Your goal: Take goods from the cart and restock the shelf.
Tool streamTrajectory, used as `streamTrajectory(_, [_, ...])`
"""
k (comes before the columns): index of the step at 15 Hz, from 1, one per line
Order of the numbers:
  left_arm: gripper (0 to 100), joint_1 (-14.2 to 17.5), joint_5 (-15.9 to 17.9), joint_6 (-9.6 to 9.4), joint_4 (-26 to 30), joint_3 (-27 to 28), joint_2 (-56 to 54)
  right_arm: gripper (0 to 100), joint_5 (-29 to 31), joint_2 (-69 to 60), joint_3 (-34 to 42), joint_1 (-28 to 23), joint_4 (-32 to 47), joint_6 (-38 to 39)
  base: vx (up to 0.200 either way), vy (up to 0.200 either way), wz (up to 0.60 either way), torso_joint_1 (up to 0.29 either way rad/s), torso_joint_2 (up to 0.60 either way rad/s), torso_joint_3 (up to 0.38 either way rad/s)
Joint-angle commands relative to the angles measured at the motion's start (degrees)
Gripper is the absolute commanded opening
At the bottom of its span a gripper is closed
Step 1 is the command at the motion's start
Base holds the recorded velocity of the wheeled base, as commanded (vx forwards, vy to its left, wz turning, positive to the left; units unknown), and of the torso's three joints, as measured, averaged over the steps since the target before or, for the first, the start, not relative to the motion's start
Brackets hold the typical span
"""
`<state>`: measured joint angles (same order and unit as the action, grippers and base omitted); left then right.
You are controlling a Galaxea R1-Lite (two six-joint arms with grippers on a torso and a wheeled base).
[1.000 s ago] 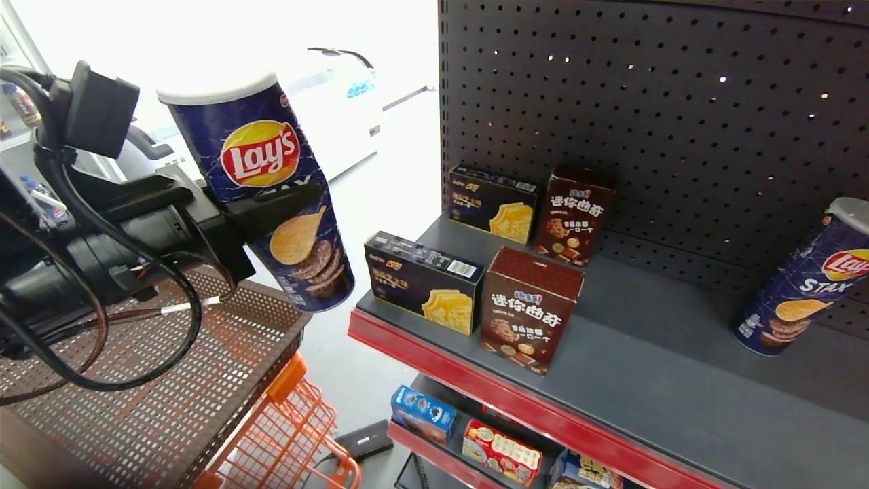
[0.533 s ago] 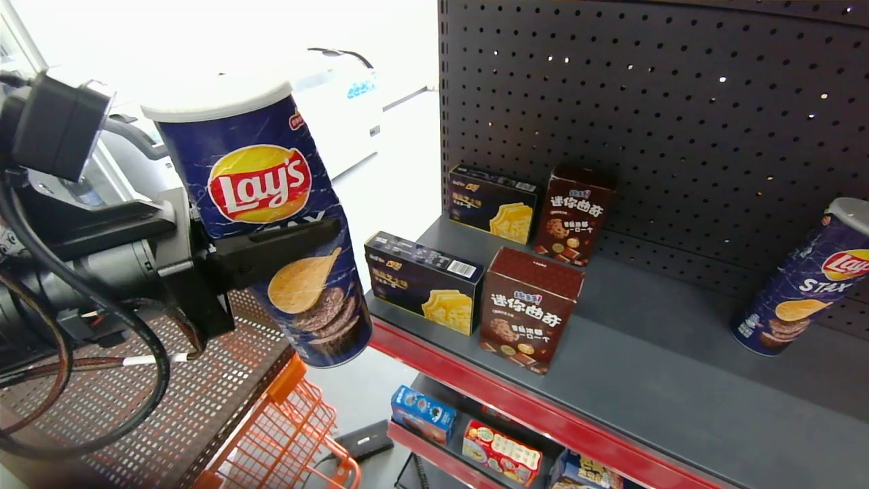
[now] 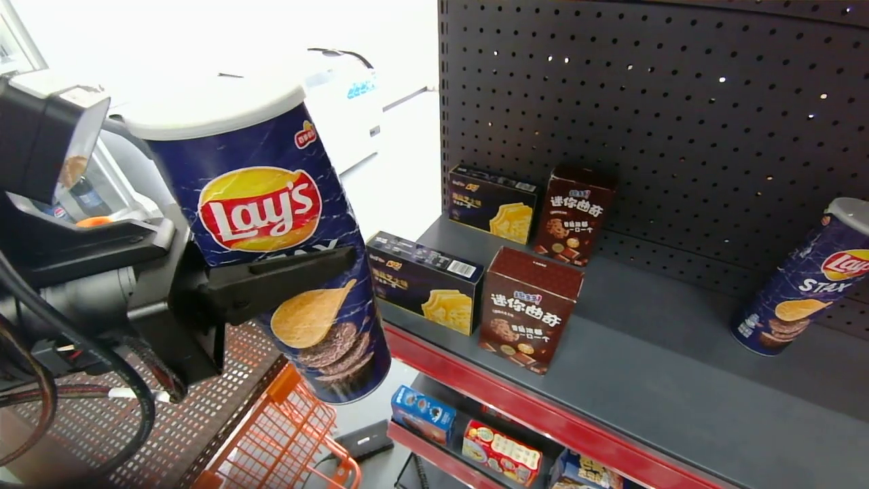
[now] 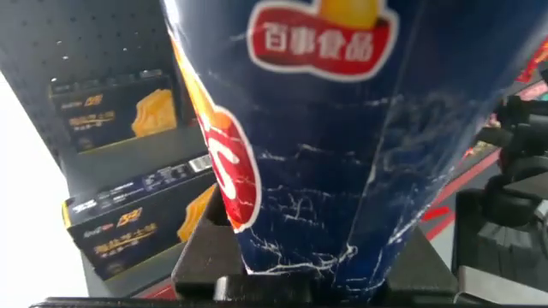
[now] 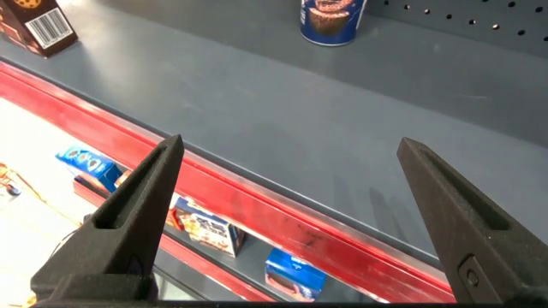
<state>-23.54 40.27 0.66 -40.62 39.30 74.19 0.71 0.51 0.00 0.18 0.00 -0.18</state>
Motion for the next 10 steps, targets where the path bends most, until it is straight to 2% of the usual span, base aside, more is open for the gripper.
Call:
streamTrajectory(1, [0,-0.19,0.43,0.04,-0.16,-0.02,-0.36,100,0.0,0.02,0.0,-0.01,0.0,-0.08,0.0,0.0,-0.6,0.002,0.0,0.002])
streamTrajectory(3, [0,-0.28,0.52,0.04,-0.25,0.07,-0.36,100,0.0,0.02,0.0,-0.01,0.0,-0.08,0.0,0.0,-0.6,-0.012,0.0,0.009])
streamTrajectory(8, [0,-3.18,0.69,0.04,-0.34,0.51,-0.36,100,0.0,0.02,0.0,-0.01,0.0,-0.08,0.0,0.0,-0.6,0.004,0.0,0.0])
streamTrajectory(10, [0,-5.02,0.6,1.63,-0.69,0.51,-0.54,100,0.0,0.02,0.0,0.08,0.0,-0.08,0.0,0.0,-0.6,0.0,0.01,0.007])
